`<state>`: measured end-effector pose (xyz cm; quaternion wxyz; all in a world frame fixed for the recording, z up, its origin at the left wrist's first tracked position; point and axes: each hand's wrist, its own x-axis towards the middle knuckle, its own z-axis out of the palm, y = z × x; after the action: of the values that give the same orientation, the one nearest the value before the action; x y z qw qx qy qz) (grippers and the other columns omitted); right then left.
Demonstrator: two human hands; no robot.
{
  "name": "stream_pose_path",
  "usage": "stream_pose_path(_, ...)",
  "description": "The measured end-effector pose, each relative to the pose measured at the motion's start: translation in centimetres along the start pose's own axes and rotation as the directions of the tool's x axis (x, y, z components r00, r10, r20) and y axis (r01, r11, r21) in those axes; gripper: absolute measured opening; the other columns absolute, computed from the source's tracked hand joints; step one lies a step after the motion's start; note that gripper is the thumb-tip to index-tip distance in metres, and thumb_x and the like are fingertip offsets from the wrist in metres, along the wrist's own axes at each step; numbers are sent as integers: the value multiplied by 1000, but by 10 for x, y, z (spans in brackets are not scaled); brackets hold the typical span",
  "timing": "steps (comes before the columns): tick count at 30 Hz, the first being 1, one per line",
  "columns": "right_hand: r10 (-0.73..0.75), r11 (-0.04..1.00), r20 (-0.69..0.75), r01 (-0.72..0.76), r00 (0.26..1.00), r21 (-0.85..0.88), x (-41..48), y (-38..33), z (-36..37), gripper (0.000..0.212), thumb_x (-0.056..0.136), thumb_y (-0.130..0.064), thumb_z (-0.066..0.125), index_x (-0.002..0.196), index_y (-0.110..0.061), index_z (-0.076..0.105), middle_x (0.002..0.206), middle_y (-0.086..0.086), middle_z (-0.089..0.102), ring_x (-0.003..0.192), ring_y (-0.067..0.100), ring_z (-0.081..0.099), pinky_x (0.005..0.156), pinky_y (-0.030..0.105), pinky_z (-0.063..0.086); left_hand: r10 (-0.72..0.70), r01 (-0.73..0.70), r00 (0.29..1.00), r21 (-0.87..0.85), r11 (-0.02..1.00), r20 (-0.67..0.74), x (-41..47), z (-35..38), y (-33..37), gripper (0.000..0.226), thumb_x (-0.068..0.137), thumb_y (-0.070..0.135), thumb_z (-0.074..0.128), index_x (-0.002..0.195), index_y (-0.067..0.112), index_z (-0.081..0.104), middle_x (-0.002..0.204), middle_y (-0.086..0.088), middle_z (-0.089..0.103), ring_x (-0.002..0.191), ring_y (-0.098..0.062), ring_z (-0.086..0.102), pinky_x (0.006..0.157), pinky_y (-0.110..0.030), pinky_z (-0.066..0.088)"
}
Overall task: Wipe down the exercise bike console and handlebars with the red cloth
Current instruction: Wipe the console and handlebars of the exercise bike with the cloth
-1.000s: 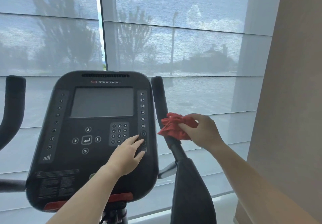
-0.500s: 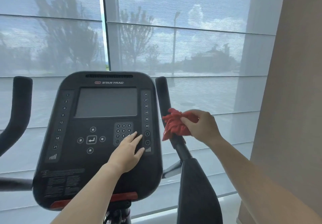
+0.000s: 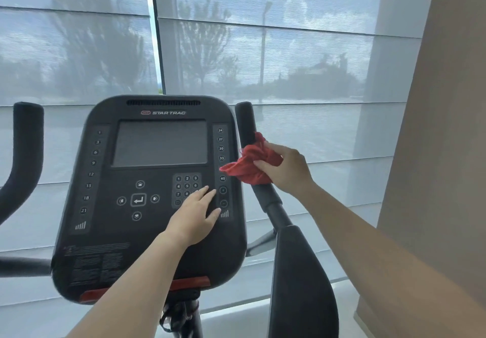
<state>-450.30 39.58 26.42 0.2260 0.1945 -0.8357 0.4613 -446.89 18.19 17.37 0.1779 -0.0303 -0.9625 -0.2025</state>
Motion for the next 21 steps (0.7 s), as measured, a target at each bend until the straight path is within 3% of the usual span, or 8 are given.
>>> stream_pose_path(6, 76, 991, 137, -90, 988, 99, -30, 12, -19, 15, 78, -27, 73, 88, -38, 71, 88, -12, 72, 88, 9, 67, 82, 32, 56, 29, -29, 999, -4, 1000, 21, 0, 3, 10, 57, 96, 39, 44, 148, 25, 26, 156, 5, 23, 143, -15, 19, 117, -34, 20)
stream_pose_path(10, 115, 978, 182, -143, 977, 152, -52, 16, -34, 16, 77, -26, 74, 88, -37, 71, 84, -13, 72, 83, 8, 69, 75, 25, 57, 72, -72, 997, -34, 997, 4, -1, 0, 20, 55, 96, 37, 45, 147, 20, 29, 154, 3, 29, 141, -14, 25, 114, -30, 20)
stream_pose_path(15, 88, 987, 255, -118, 963, 108, -76, 17, -54, 18, 75, -28, 76, 80, -44, 69, 77, -26, 67, 77, -7, 63, 71, 13, 52, 93, -118, 986, -187, 975, -139, 3, -14, 52, 53, 96, 33, 47, 144, 20, 33, 149, 2, 37, 136, -13, 35, 104, -19, 21)
stream_pose_path(17, 73, 991, 284, -101, 956, 85, -84, 13, -61, 17, 76, -29, 75, 78, -44, 69, 80, -23, 67, 76, -7, 63, 67, 12, 52, 107, -142, 981, -225, 964, -165, 1, -20, 64, 52, 96, 33, 48, 144, 22, 33, 148, 3, 38, 135, -12, 36, 103, -19, 22)
stream_pose_path(19, 41, 993, 307, -73, 951, 93, -90, 7, -69, 15, 77, -27, 75, 81, -40, 70, 77, -16, 69, 67, -6, 64, 53, 10, 49, 91, -130, 984, -270, 954, -153, -3, -25, 70, 51, 96, 34, 47, 144, 25, 34, 148, 6, 38, 134, -11, 37, 103, -20, 24)
stream_pose_path(21, -1, 993, 305, -34, 952, 111, -95, 2, -74, 16, 78, -21, 74, 89, -33, 72, 75, -15, 70, 66, -6, 64, 52, 9, 47, 61, -96, 990, -292, 951, -129, -7, -30, 70, 50, 96, 34, 47, 143, 26, 35, 148, 6, 39, 134, -11, 38, 103, -21, 25)
